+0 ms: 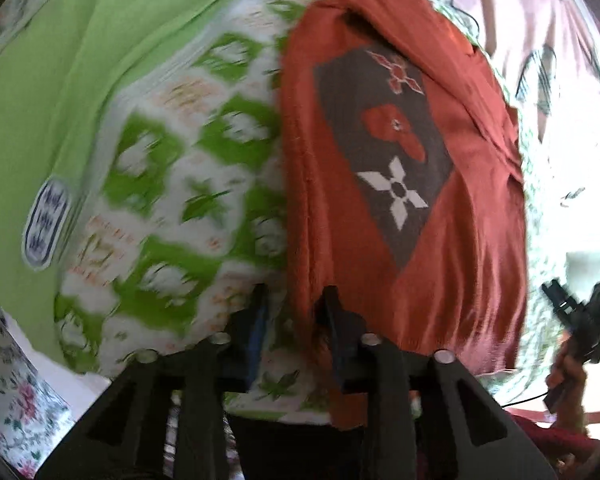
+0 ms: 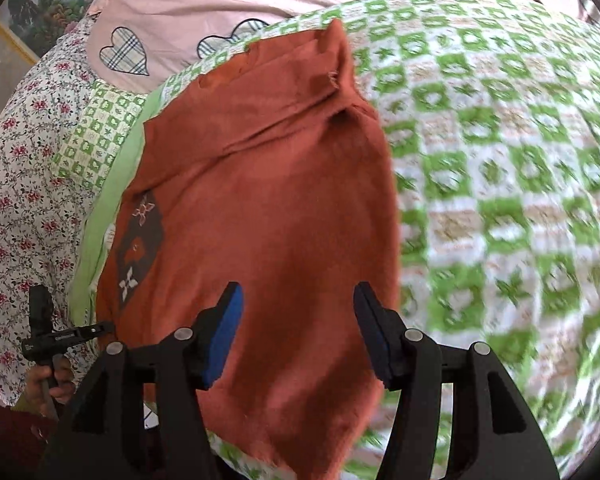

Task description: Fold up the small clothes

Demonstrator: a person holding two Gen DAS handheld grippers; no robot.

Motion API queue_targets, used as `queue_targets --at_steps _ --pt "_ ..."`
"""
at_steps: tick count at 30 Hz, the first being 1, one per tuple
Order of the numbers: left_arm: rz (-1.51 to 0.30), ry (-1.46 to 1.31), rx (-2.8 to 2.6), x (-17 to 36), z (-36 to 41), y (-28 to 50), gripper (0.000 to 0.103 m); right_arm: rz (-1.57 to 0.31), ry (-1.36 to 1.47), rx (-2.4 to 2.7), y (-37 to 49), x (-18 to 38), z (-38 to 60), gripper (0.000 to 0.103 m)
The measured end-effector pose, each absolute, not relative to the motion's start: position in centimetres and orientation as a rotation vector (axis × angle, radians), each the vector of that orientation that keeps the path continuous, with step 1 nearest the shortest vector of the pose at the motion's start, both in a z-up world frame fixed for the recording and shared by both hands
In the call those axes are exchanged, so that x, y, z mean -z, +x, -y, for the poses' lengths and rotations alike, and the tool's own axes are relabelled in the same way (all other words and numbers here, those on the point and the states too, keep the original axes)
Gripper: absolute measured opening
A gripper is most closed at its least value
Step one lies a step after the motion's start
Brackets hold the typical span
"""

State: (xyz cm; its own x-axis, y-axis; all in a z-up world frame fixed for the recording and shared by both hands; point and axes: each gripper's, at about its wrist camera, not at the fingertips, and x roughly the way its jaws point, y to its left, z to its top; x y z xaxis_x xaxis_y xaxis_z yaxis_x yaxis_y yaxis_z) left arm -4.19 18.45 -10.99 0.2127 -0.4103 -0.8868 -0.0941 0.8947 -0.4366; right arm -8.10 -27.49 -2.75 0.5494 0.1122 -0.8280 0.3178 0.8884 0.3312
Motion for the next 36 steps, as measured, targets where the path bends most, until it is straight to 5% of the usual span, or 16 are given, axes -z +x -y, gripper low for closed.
queue_targets --at_steps 5,10,12,15,23,25,27,28,32,36 --pt "-1.376 -0.538 0.26 11.2 -18.2 -3.4 0.077 -1.025 0.5 0.144 -9.6 3.5 28.3 0.06" --pt "-1.368 -0.44 0.244 11.1 -16.4 -2.7 0.079 -1.078 0.495 0.185 -10.5 4.7 28.5 0.062" --pt "-1.354 -0.336 0.24 11.0 -15.3 -2.9 0.054 -1.111 0.504 0.172 -10.9 5.7 28.1 0.062" --pt "-1.35 -0.251 0.243 10.9 -15.3 -3.4 0.036 -1.171 0.513 0.13 -11.1 7.1 27.4 0.063" --pt "-1.383 -0.383 0.275 11.3 -17.0 -2.7 0.054 -1.163 0.473 0.049 -11.0 7.8 25.4 0.064" --pt "-1.364 -0.268 0.28 11.0 -15.4 -3.0 0.047 -1.151 0.478 0.043 -10.9 7.9 25.1 0.058" --pt "-1.351 -0.201 0.294 10.8 -14.6 -3.5 0.02 -1.169 0.452 0.067 -11.4 8.0 25.2 0.033" --pt "-1.349 -0.215 0.312 10.8 -14.6 -3.7 0.015 -1.177 0.471 0.075 -11.9 8.1 25.6 0.013" --pt "-1.345 -0.279 0.328 11.1 -15.8 -4.4 0.007 -1.134 0.579 0.078 -13.5 8.1 27.0 0.011" --pt "-1.392 -0.353 0.328 11.6 -17.4 -4.5 0.013 -1.114 0.663 0.085 -13.6 8.6 27.3 0.012"
